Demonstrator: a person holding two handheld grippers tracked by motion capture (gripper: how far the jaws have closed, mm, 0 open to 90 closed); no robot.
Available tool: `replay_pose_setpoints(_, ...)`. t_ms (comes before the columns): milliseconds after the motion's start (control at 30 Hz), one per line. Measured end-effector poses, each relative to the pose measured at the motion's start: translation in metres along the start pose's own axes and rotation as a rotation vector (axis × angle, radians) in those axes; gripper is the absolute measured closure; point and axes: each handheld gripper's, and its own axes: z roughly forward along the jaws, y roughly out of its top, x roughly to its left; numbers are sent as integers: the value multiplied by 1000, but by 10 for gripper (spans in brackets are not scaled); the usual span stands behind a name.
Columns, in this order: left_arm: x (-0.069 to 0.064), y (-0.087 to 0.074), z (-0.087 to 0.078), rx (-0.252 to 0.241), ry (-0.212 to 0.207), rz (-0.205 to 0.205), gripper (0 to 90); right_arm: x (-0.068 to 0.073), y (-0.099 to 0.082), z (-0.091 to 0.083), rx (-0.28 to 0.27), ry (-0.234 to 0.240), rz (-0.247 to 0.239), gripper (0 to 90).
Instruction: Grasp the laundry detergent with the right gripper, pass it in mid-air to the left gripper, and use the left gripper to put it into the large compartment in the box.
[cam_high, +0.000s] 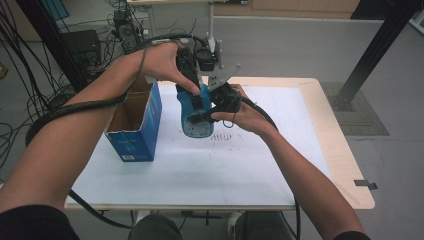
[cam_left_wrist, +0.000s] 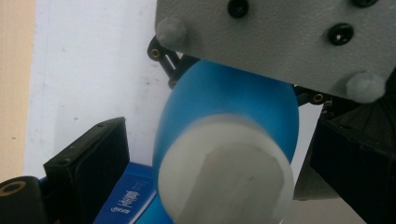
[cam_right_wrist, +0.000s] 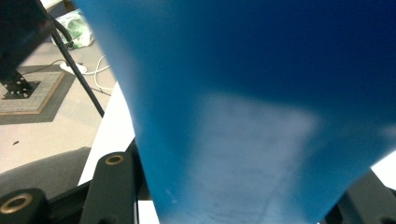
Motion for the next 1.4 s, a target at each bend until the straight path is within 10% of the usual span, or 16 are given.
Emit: replay_pose_setpoints(1400, -4, 7, 5, 34, 0, 31, 54, 1, 2, -4, -18, 0, -7, 439)
